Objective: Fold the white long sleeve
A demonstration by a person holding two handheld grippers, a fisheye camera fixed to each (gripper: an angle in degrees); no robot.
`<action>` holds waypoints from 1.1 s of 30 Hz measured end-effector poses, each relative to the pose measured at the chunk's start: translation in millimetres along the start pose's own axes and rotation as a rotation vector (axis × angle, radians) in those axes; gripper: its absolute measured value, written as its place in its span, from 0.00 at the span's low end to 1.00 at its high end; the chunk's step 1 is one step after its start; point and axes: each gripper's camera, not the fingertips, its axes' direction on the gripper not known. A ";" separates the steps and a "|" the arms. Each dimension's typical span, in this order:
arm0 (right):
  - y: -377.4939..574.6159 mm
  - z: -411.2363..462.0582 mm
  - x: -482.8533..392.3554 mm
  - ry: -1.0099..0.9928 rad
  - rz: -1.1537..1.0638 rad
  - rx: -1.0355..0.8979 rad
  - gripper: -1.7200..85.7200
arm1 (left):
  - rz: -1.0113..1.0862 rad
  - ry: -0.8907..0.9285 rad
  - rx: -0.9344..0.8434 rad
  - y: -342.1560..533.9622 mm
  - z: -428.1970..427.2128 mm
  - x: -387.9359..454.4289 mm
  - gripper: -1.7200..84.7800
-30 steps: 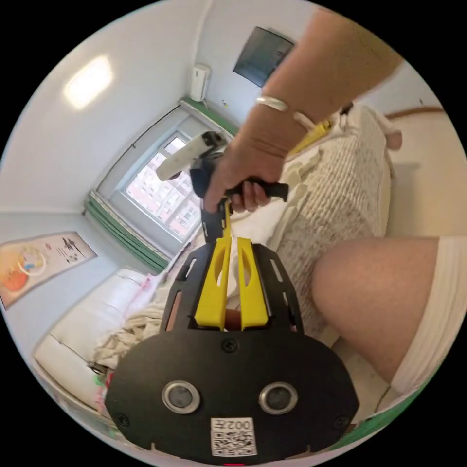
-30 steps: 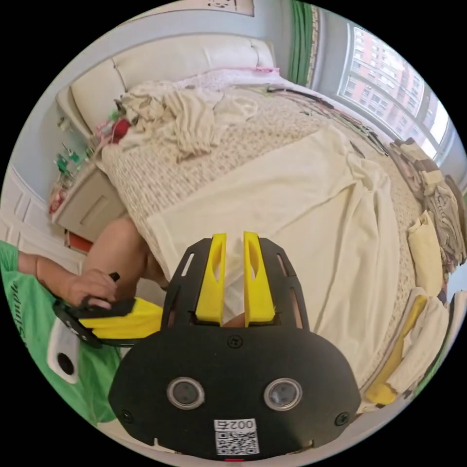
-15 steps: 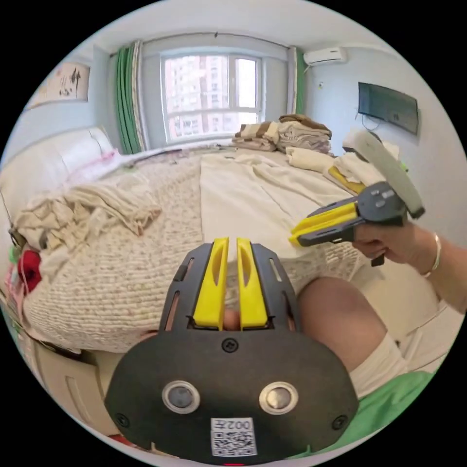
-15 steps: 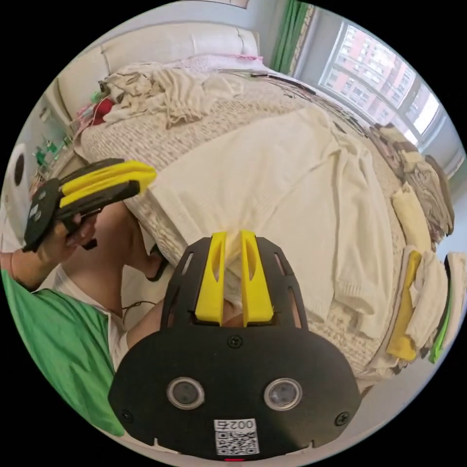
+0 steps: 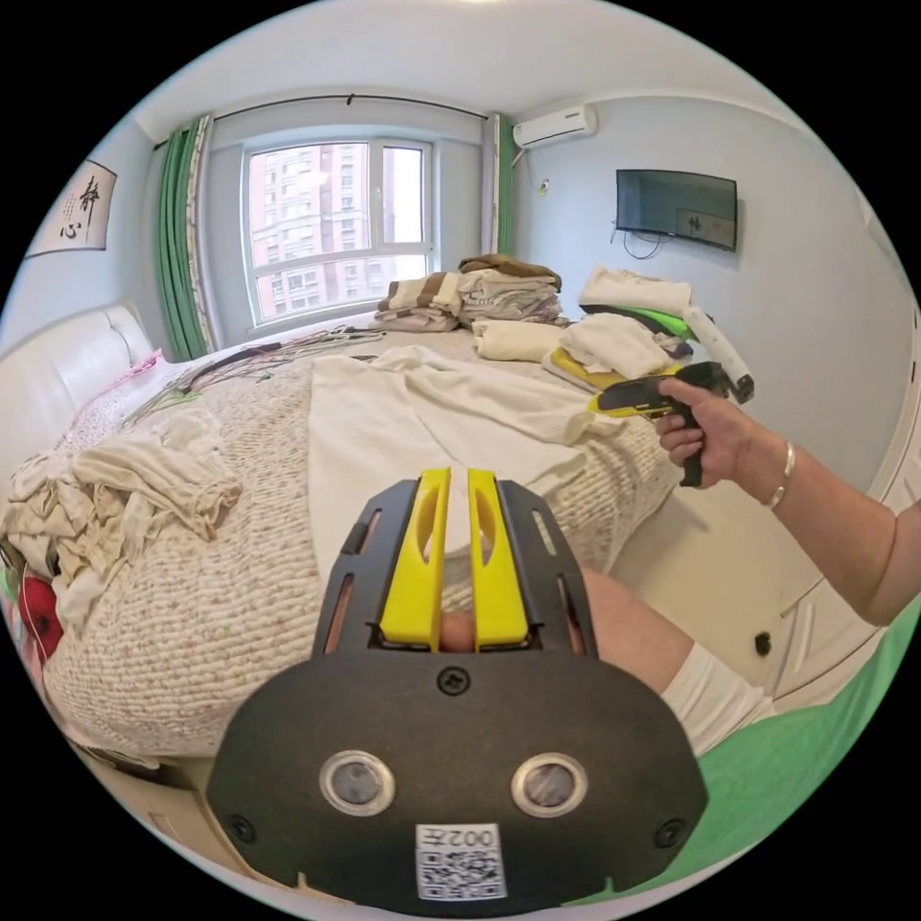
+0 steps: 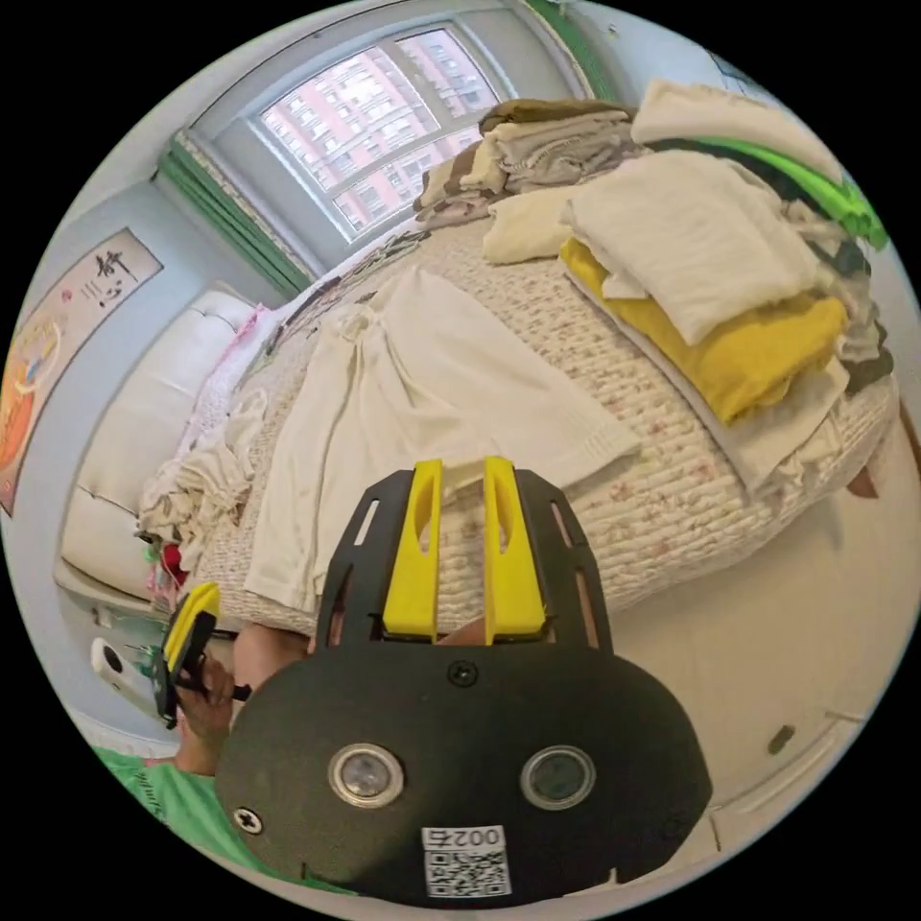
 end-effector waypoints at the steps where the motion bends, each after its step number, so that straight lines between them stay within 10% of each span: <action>1: 1.2 0.8 6.2 -0.024 0.026 0.003 0.11 | 0.003 0.007 0.000 -3.4 1.7 4.5 0.01; 8: 23.9 -7.4 16.1 -0.251 0.050 0.107 0.02 | 0.063 -0.019 0.028 -17.7 -1.2 25.6 0.02; 18: 114.1 -17.3 -135.0 -0.035 -0.749 0.179 0.01 | 0.028 0.121 -0.034 -36.7 15.8 26.6 0.16; 33: 94.3 -38.4 -170.0 -0.012 -0.766 0.172 0.01 | 0.332 -0.249 0.002 -75.9 66.9 113.0 0.09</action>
